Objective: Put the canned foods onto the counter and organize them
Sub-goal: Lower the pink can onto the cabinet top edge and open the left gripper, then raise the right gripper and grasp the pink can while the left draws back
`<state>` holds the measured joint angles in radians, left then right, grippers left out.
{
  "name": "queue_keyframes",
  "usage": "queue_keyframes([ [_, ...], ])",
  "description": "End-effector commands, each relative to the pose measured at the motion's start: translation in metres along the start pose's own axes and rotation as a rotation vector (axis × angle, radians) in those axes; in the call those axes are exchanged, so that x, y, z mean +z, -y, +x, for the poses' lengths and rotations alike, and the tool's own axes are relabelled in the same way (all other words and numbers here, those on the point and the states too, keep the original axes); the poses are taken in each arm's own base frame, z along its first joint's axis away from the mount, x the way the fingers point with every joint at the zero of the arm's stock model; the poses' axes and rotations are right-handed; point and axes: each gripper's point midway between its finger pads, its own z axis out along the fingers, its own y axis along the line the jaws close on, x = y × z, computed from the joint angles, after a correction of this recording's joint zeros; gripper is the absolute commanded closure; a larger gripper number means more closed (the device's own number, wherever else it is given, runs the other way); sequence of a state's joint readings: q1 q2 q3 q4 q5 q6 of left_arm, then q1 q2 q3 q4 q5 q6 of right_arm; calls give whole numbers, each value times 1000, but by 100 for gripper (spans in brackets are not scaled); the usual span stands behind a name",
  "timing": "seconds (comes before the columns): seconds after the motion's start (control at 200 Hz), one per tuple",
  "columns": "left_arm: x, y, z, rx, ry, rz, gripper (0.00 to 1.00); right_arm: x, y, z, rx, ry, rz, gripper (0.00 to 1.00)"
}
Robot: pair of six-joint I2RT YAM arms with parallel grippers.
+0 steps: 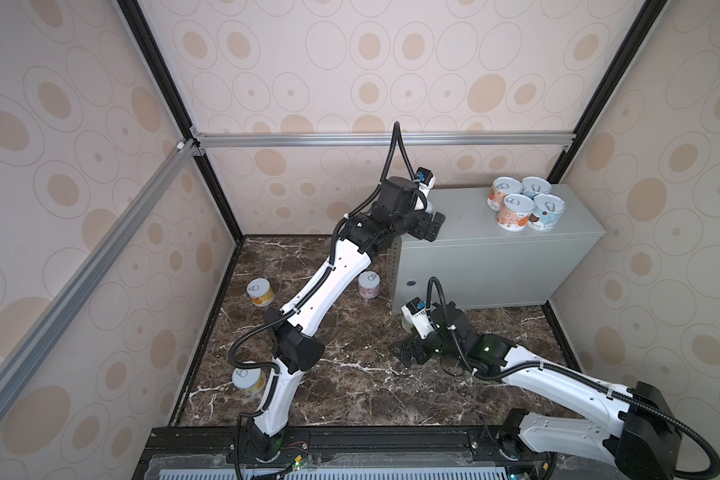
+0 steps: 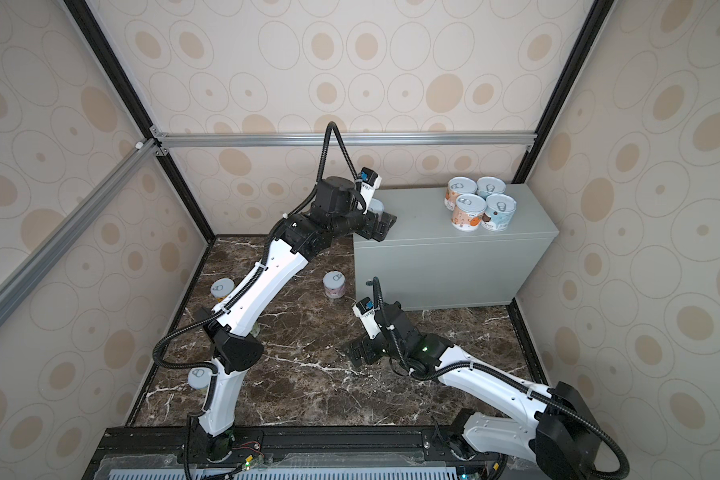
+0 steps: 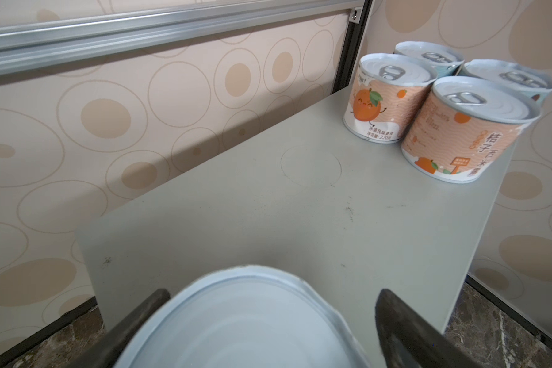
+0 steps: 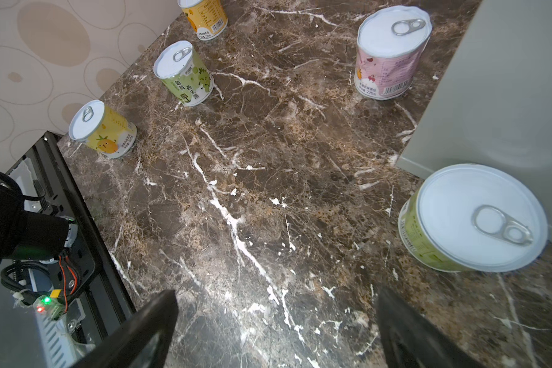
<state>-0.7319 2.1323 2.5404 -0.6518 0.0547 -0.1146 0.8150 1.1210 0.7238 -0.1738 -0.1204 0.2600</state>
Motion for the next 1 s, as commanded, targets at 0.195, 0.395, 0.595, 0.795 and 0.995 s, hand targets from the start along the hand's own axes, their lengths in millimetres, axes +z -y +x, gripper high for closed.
queue_keyframes([
  [0.195, -87, -6, -70, 46, 173, -53, 1, -45, -3, -26, -41, 60, 51, 1],
  [0.395, -105, -20, -49, 32, 136, -128, 1, -68, 0, -44, -55, 69, 108, 1],
  [0.595, -142, -33, -40, 2, 203, -188, 1, -91, 1, -76, -2, 106, 174, 1],
  [0.795, -160, -41, -10, -74, 188, -189, 1, -121, 0, -113, 10, 170, 225, 0],
  [0.995, -172, -64, 51, -158, 136, -221, 1, -144, 2, -148, -26, 210, 303, 0],
])
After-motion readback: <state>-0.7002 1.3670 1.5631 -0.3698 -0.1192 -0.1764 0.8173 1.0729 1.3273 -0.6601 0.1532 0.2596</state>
